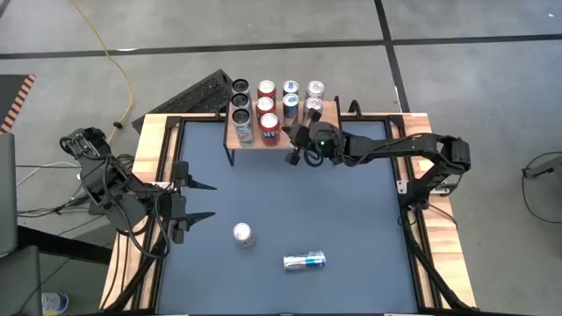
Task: Place canned beverage on shelf
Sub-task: Adjust the orange soda can
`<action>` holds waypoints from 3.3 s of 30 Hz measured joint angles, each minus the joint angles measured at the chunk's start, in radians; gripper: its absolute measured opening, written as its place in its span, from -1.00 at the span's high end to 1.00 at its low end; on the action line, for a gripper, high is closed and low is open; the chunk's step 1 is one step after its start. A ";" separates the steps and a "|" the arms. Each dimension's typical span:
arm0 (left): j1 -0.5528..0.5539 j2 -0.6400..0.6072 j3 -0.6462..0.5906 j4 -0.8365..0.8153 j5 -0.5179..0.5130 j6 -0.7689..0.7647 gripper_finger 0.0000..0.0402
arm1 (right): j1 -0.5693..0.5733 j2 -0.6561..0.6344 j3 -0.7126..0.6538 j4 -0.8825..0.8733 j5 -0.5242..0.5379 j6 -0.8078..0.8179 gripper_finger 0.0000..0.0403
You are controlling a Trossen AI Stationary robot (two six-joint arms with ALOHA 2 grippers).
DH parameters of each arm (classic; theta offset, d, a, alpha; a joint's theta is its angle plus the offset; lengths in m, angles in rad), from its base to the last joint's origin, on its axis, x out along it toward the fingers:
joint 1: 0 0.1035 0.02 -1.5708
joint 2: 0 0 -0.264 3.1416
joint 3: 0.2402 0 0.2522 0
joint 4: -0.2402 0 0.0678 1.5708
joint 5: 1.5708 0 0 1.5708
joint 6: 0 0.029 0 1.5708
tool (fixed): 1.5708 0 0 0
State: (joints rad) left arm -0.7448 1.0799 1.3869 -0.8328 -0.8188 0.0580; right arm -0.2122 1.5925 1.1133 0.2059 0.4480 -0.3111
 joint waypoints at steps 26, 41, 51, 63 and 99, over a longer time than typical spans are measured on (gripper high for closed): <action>0.000 0.000 0.000 -0.016 -0.009 -0.004 -0.37 | 0.024 -0.001 0.000 0.016 -0.054 0.000 1.00; 0.000 0.000 0.000 -0.027 -0.008 -0.006 -0.37 | 0.019 -0.001 0.000 0.020 -0.005 -0.005 1.00; 0.000 0.000 0.000 -0.027 -0.008 -0.006 -0.37 | -0.006 -0.001 0.000 0.031 -0.011 -0.026 1.00; 0.000 0.000 0.000 -0.033 -0.008 0.007 -0.37 | 0.010 -0.003 0.000 0.041 -0.009 -0.032 1.00; 0.000 0.000 0.000 -0.025 -0.034 -0.044 -0.37 | 0.092 -0.009 0.004 0.137 0.147 -0.338 0.99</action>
State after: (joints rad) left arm -0.7444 1.0798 1.3869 -0.8574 -0.8532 0.0135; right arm -0.1204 1.5833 1.1175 0.3428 0.5953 -0.6493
